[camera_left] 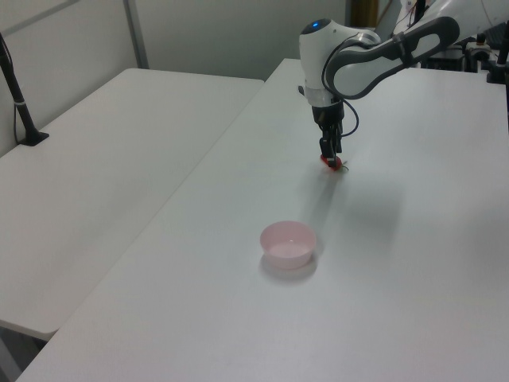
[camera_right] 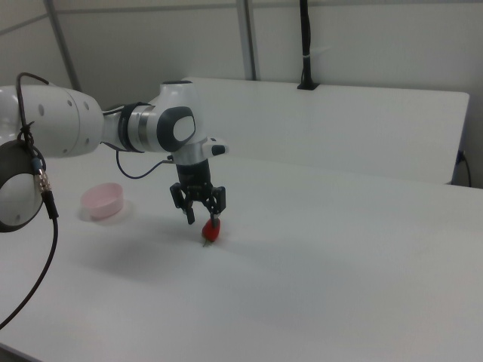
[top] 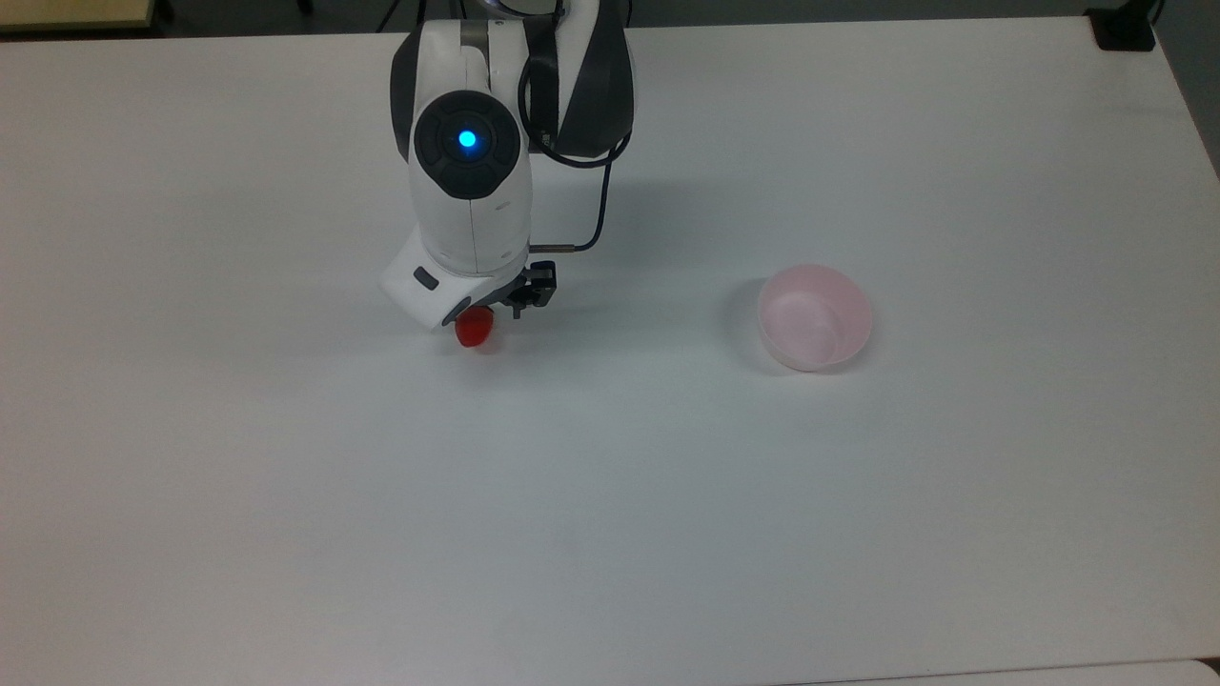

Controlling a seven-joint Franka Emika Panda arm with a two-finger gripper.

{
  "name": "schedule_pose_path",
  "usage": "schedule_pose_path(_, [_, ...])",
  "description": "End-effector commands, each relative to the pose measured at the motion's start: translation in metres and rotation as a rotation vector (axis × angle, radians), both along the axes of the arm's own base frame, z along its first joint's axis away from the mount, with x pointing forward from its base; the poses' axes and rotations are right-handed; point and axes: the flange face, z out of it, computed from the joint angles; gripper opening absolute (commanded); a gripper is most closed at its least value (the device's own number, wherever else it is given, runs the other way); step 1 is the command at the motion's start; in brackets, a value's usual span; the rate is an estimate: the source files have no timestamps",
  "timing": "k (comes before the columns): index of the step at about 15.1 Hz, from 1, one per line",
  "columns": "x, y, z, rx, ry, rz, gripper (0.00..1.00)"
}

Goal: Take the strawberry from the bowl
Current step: 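Open the gripper to release the strawberry onto the table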

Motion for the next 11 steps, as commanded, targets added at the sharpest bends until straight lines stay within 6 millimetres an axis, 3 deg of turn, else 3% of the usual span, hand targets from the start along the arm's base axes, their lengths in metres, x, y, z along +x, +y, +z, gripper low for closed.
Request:
schedule_pose_path(1, [-0.003,0.001,0.028,-0.012,-0.047,0.010,0.86])
schedule_pose_path(2, [-0.004,0.001,0.035,-0.013,-0.056,0.009,0.98])
schedule_pose_path(3, [-0.005,0.002,0.049,-0.015,-0.076,0.007,1.00])
schedule_pose_path(7, [-0.026,-0.005,0.125,-0.013,-0.119,-0.040,1.00])
schedule_pose_path(10, [-0.053,-0.012,0.191,0.003,-0.183,-0.231,1.00])
schedule_pose_path(11, [-0.060,-0.015,0.203,-0.004,-0.186,-0.278,1.00])
